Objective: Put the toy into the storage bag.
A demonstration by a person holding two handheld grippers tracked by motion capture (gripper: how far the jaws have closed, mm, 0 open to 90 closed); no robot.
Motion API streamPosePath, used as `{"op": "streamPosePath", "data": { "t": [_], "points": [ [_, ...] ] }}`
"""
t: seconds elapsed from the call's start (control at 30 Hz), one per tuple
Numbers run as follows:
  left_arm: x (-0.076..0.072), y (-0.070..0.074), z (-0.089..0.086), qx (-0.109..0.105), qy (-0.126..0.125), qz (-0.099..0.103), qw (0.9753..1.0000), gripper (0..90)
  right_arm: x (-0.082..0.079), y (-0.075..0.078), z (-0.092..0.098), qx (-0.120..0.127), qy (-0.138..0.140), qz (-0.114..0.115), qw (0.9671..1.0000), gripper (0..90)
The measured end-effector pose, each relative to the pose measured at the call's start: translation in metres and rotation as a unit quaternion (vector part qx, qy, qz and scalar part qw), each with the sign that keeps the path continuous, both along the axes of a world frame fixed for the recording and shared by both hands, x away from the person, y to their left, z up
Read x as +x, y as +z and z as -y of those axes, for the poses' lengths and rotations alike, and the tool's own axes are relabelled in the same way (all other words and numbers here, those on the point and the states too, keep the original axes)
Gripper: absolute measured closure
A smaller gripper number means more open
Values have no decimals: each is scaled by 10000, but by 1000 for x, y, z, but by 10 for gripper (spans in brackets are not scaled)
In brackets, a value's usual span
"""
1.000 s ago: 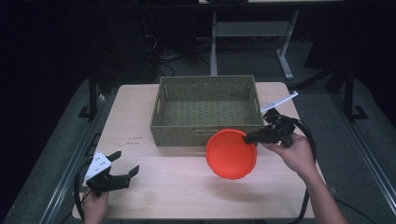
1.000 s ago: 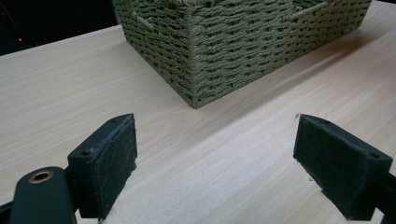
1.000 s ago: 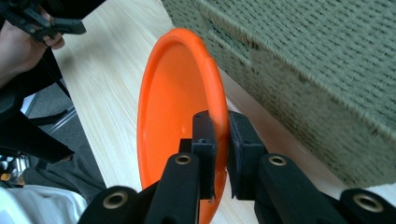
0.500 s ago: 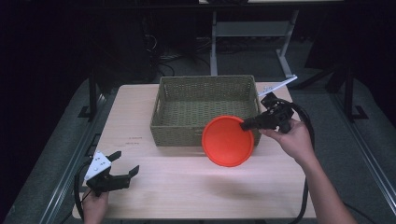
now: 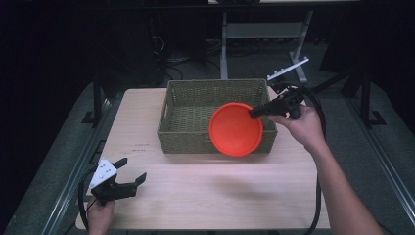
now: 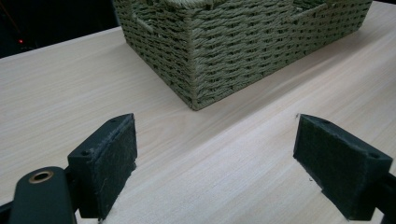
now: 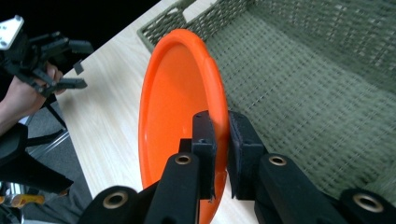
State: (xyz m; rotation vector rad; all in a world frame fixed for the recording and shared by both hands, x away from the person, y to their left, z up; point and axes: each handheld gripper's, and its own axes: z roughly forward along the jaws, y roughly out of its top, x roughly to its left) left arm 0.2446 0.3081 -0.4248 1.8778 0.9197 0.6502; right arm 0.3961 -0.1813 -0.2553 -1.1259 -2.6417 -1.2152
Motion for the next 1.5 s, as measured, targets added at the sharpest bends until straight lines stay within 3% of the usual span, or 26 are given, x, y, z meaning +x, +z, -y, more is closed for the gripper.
{"op": "streamPosePath", "data": {
  "t": [0.27, 0.57, 1.13, 1.5],
  "points": [
    [0, 0, 1, -4, -17, 28, 10000, 129, 24, 12, -6, 7, -97, -36, 9999, 822],
    [1, 0, 0, 12, -22, 29, 10000, 129, 48, 12, -9, 39, -255, -94, 9996, 822],
    [1, -1, 1, -6, -44, 56, 10000, 128, 89, -9, -10, 63, -791, -414, 9960, 822],
    [1, 0, 0, 12, -52, 52, 10000, 128, 106, -25, -11, -30, -1125, -455, 9926, 822]
  ]
}}
